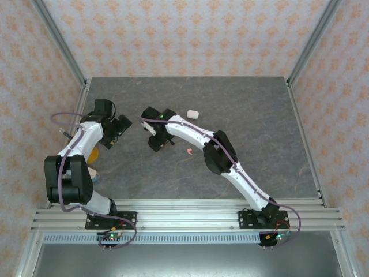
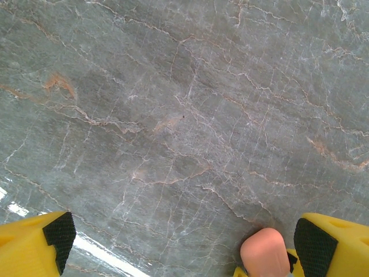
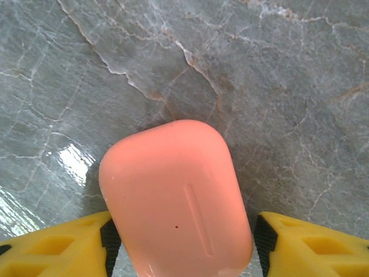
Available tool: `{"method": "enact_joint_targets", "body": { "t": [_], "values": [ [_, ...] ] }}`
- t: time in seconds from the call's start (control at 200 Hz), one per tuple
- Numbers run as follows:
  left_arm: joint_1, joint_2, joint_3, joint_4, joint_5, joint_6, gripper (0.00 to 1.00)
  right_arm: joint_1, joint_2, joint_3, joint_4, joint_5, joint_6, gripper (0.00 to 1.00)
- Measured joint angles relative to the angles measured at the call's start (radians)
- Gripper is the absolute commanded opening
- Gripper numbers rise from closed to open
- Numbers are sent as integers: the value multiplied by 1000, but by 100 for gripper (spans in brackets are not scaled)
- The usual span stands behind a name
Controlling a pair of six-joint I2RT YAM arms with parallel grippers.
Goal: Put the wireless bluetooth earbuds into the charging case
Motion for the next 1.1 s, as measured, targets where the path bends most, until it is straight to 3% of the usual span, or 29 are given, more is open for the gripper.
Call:
{"method": "enact_joint_targets", "body": {
  "t": [0.22, 0.515, 0.691, 1.096],
  "values": [
    [0, 0, 0, 0, 4, 0, 100, 5, 8, 16, 0, 8, 0, 63],
    [0, 1, 0, 0, 19, 0, 100, 11, 16, 34, 0, 8, -6, 39],
    [0, 1, 0, 0, 20, 0, 100, 11, 14, 26, 4, 8, -8, 35],
    [0, 1, -56, 19, 106, 24, 100, 5, -165, -292, 125, -38, -10, 28]
  ]
}}
